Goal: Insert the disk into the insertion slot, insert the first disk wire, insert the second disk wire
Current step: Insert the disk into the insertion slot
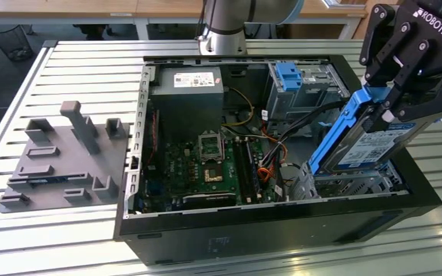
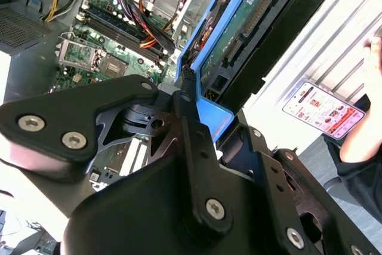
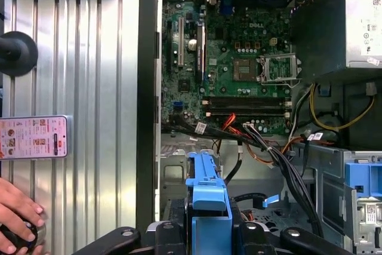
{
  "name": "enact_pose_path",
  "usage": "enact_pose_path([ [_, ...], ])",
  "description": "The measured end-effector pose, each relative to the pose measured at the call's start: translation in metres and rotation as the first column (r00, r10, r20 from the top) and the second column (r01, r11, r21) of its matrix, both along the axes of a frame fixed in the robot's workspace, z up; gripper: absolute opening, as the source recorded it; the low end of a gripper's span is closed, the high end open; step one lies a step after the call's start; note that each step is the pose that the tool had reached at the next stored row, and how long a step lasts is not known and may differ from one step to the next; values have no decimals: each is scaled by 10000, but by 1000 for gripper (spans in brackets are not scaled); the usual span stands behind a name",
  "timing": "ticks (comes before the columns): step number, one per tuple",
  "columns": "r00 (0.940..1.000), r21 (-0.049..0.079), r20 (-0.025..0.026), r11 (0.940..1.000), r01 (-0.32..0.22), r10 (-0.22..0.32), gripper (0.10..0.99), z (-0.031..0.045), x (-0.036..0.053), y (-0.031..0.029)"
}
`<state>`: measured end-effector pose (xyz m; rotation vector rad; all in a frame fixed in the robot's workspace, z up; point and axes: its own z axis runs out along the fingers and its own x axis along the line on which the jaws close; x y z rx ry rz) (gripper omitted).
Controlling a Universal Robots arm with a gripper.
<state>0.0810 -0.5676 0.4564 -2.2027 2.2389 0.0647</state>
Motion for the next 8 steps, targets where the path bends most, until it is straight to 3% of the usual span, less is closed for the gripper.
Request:
enact_pose_path([
  [8,10000,6,1,10000,0,0,365,-20,0,4],
])
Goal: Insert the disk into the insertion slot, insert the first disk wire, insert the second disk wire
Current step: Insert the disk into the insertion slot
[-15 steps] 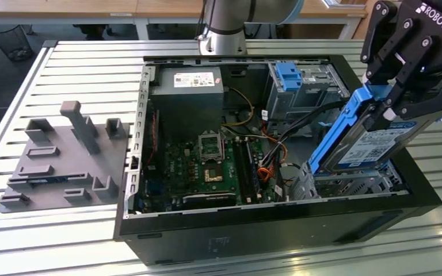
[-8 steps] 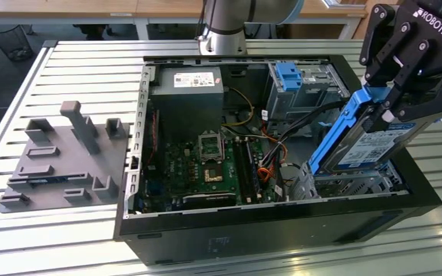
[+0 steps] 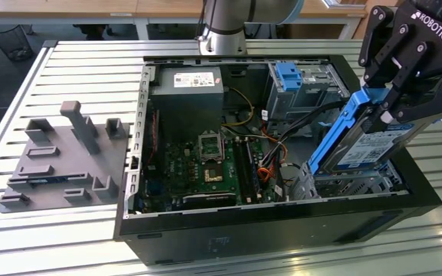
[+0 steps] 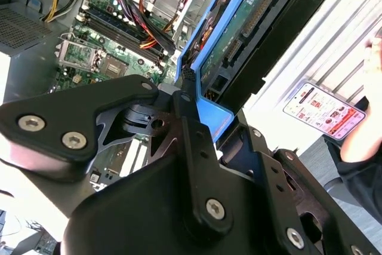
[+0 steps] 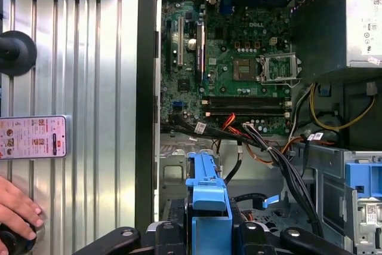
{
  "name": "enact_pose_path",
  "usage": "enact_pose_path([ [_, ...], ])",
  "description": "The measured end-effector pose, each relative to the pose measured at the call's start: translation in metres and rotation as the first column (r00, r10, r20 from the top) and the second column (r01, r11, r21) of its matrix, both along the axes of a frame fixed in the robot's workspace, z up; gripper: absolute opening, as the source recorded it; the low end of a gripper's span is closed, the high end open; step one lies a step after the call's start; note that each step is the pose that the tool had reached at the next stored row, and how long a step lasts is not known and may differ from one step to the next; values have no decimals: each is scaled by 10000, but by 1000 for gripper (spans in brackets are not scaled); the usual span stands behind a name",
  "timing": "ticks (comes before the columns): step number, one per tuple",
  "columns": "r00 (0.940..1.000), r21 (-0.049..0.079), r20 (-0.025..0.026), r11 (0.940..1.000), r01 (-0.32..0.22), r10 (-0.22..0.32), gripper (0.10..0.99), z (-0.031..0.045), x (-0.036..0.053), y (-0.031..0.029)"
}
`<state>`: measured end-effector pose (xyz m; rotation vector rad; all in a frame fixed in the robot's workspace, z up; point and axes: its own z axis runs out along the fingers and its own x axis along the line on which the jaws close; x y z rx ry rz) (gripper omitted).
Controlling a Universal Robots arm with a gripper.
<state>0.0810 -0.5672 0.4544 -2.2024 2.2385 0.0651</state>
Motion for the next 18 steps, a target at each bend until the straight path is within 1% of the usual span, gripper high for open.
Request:
enact_pose_path([
  [1,10000,-1,0,10000,0,0,365,-2,0,0],
  [3,10000,1,0,10000,0,0,365,-31,0,0],
  [7,10000,1,0,10000,0,0,365,-39,2,3],
  [18,10000,1,0,10000,0,0,365,-69,54,56],
])
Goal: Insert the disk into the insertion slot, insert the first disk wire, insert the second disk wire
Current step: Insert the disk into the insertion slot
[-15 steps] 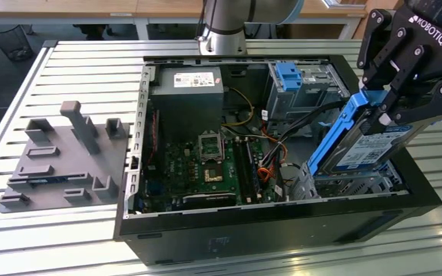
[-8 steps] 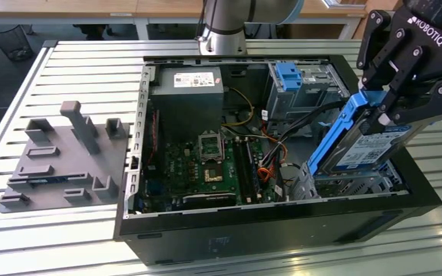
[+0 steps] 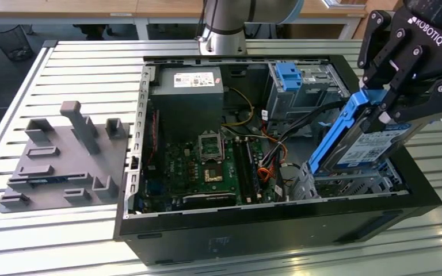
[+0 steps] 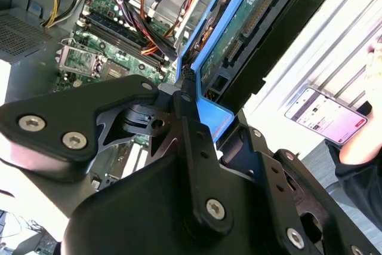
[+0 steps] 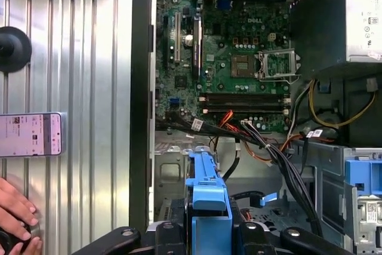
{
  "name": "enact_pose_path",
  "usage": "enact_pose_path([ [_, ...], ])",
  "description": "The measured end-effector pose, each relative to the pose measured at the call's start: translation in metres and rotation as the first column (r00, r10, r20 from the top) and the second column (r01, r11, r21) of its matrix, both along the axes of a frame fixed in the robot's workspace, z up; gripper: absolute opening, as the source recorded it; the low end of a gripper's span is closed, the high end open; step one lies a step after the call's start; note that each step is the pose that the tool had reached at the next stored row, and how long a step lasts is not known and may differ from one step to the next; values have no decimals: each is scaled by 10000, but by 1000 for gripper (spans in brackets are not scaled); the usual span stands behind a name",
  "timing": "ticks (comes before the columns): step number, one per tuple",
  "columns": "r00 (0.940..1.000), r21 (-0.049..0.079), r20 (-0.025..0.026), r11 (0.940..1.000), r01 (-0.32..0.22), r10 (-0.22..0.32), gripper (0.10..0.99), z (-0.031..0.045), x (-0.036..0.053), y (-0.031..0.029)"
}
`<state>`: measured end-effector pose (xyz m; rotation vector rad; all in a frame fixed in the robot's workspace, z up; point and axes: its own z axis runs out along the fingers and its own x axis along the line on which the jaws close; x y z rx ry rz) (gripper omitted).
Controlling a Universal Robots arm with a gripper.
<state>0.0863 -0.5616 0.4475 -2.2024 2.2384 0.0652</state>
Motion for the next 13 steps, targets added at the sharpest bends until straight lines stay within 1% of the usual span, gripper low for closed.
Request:
enact_pose_path([
  [3,10000,1,0,10000,1,-1,365,-13,11,11],
  [13,10000,-2,-1,10000,1,-1,365,-77,28,20],
])
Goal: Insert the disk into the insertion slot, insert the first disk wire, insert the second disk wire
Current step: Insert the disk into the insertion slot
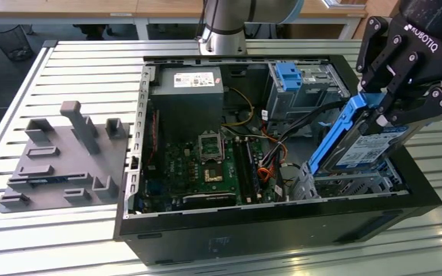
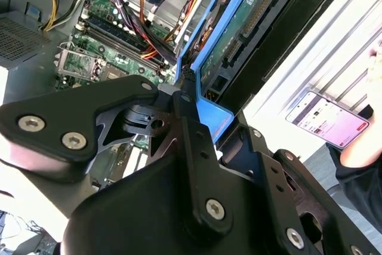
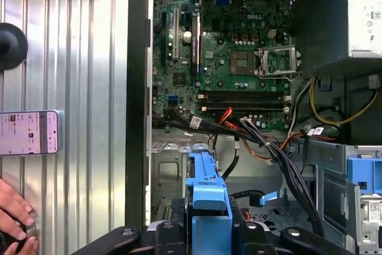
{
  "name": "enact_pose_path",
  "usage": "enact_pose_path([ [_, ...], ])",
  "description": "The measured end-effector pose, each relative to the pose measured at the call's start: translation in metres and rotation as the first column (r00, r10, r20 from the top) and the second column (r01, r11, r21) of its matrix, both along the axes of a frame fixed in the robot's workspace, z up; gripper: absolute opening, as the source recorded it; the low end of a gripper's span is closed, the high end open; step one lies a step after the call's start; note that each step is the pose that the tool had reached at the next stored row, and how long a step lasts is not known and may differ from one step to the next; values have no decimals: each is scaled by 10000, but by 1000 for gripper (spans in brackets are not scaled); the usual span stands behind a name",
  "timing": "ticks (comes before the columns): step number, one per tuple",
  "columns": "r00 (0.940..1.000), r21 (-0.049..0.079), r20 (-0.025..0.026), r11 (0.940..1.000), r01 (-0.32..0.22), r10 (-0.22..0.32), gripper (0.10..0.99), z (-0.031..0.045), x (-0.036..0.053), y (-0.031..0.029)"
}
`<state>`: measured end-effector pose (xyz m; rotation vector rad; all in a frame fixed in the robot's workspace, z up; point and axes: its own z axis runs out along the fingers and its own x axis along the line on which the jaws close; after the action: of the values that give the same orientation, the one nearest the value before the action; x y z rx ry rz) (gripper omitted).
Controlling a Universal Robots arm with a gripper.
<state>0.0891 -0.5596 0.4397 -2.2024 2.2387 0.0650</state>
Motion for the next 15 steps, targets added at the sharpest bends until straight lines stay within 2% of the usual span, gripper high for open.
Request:
enact_pose_path([
  [8,10000,4,0,10000,-1,1,365,-72,0,0],
  [15,10000,4,1,10000,-1,1,365,-98,0,0],
])
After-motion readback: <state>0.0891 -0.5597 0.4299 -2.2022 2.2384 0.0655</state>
